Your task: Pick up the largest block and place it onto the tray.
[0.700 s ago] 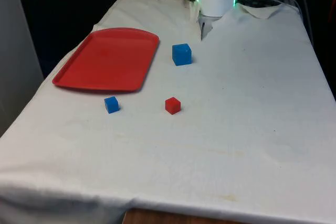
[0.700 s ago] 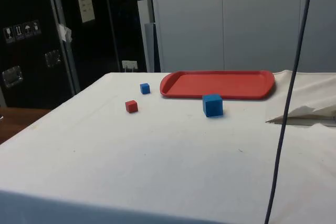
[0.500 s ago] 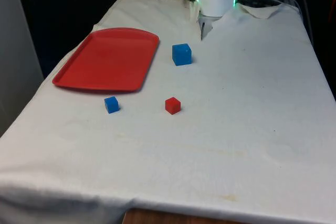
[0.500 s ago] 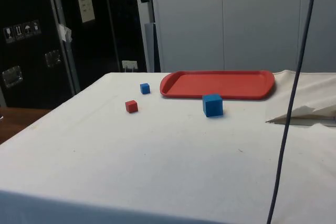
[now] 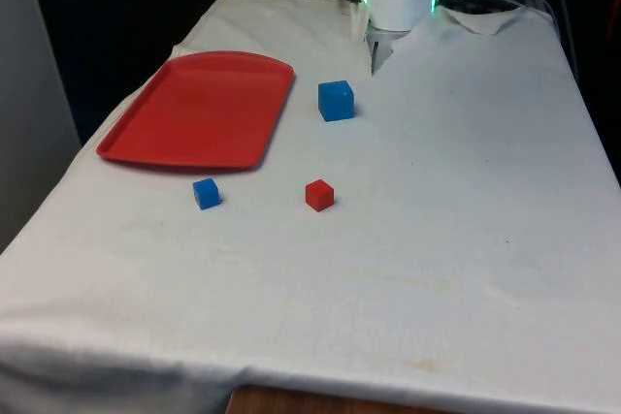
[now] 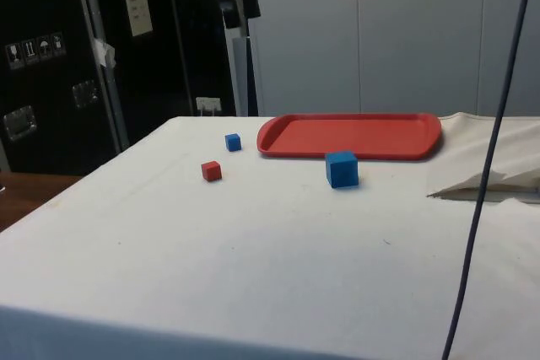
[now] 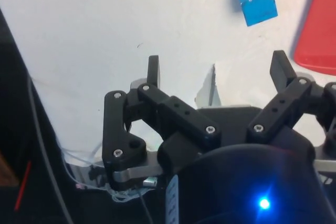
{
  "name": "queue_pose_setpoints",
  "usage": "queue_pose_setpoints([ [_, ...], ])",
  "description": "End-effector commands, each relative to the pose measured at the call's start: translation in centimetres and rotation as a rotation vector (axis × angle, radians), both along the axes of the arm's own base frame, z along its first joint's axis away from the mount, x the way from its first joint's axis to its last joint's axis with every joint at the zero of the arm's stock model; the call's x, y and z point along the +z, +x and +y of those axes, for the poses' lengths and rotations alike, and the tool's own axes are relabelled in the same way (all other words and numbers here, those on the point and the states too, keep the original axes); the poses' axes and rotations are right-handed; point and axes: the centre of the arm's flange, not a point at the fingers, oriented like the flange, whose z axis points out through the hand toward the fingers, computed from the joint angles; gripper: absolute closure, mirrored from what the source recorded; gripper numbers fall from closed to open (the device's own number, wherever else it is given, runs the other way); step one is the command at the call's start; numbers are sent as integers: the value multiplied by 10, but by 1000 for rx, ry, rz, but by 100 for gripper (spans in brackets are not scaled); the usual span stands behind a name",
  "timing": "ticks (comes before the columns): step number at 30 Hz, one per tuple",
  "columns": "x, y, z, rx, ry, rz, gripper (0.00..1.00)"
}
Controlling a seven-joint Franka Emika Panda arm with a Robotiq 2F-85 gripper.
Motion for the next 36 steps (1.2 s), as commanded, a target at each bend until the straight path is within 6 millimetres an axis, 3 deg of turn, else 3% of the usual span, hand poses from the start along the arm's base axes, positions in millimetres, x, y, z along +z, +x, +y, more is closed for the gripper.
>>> queue_pose_setpoints([
  [1, -2, -7, 0, 0, -10, -13, 0],
  [20, -40, -58, -19, 34, -26, 16, 0],
  [36, -87, -59, -24, 70, -32, 92, 0],
])
